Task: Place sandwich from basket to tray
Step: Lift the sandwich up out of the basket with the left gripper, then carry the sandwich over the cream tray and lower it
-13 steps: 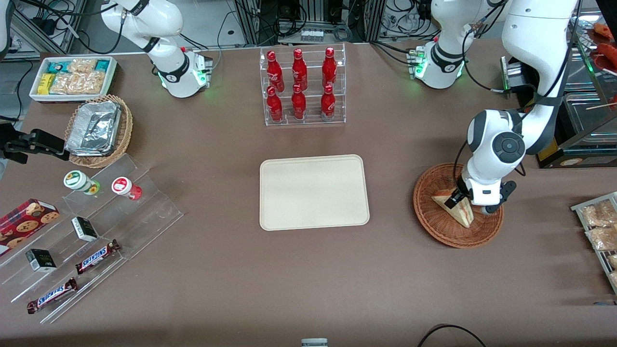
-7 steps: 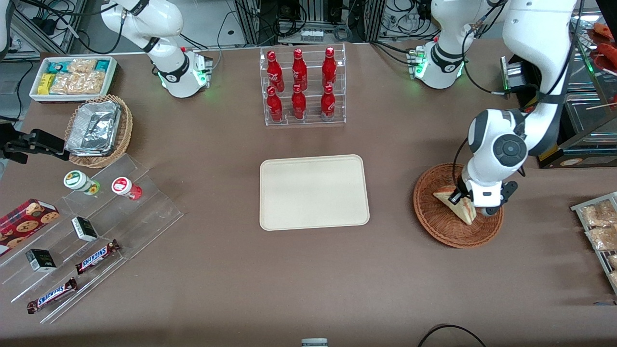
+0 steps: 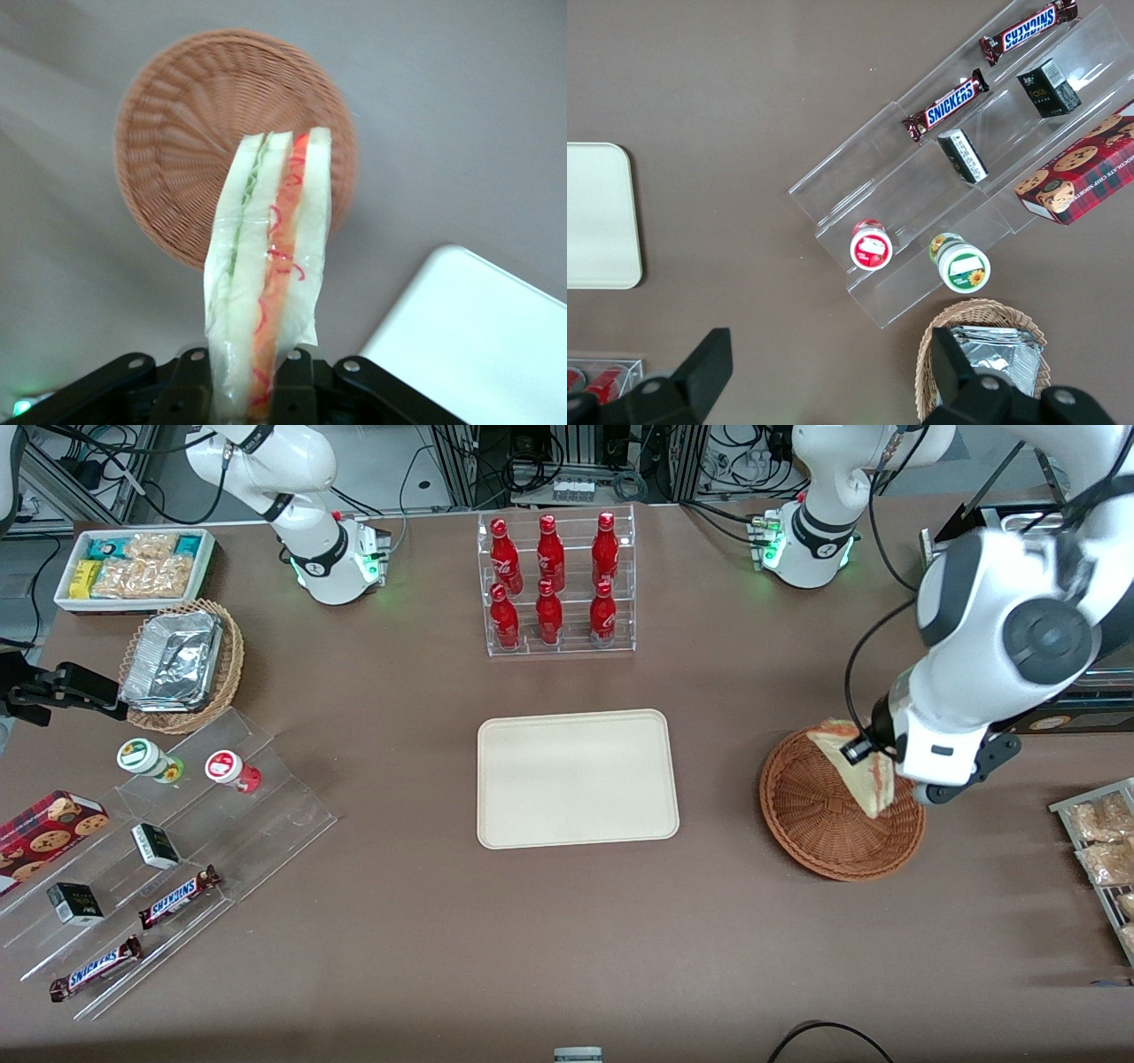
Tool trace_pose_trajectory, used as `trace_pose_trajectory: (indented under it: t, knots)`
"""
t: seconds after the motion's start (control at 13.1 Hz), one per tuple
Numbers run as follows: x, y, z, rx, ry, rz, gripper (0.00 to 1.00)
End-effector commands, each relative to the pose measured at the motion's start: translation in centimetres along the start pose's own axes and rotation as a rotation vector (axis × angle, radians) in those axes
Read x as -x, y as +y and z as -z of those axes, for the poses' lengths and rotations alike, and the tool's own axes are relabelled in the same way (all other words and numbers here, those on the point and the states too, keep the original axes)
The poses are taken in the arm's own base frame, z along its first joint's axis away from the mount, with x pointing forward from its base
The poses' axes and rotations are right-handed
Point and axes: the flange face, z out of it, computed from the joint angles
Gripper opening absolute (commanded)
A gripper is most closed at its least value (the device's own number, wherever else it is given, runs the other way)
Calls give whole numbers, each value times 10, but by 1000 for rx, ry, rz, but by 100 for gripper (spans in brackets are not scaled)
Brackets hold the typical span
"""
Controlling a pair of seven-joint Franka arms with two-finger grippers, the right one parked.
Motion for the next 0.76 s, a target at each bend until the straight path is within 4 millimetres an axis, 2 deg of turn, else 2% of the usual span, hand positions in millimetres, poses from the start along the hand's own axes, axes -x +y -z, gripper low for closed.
trace_pose_trajectory:
  t: [0.0,0.15,0.3,0.53,0.69]
  knots:
    - [32,54,10,31,-27,-107,0]
    - [69,95,-8,16,-47,-201,0]
    - [102,141,-36,-3,-72,-279,0]
    - [137,198,-89,-29,-48,-303,0]
    - [159,230,-135,-13,-48,-350,0]
